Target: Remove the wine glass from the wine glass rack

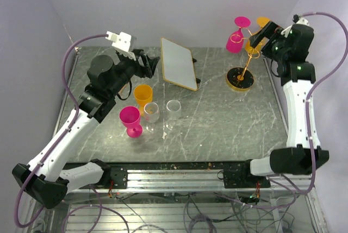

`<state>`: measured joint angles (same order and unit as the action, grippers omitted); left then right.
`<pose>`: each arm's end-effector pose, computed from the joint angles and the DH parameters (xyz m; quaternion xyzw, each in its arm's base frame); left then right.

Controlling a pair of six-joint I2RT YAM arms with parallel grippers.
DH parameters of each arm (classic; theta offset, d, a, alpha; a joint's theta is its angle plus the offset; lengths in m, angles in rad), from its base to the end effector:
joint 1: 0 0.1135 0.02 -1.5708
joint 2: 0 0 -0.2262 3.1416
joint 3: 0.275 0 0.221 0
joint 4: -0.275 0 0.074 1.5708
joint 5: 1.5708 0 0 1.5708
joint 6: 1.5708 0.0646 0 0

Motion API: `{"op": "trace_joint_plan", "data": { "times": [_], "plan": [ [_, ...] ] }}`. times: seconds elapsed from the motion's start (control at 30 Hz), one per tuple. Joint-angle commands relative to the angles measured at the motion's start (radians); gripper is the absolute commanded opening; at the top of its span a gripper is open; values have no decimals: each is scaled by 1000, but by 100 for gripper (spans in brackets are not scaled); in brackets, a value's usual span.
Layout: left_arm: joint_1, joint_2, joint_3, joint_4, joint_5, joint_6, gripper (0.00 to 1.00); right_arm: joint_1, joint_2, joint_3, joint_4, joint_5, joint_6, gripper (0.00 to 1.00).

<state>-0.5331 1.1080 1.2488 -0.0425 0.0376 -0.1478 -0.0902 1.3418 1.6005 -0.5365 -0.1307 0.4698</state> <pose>0.2219 -0.1338 0.4188 0.1422 0.6563 -0.2593 0.6941 0.2912 -0.0179 0.4084 0.1823 0.7763 0.1646 0.5805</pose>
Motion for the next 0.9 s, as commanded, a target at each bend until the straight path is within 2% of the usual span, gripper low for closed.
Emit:
{"op": "trace_joint_plan", "data": {
  "times": [0.0,0.17,0.27,0.47,0.5,0.53,0.6,0.87],
  "plan": [
    [7,-30,-69,138,-21,59,79,-4,123,163,-28,167,-9,98],
    [7,-14,-75,139,-16,70,78,-4,259,307,-5,208,-39,95],
    [7,-5,-79,145,-9,65,78,-3,367,446,-56,266,-63,95],
    [6,28,-80,148,7,61,78,-21,525,604,-49,294,-26,94],
    [6,33,-80,148,8,60,78,-36,549,640,-68,295,4,93],
    [6,35,-80,148,12,59,78,-53,571,662,-88,294,41,87],
    [6,40,-80,150,19,58,77,-90,596,667,-96,241,112,74],
    [-1,52,-81,153,25,51,77,-168,702,714,-63,87,240,72]
  ]
}}
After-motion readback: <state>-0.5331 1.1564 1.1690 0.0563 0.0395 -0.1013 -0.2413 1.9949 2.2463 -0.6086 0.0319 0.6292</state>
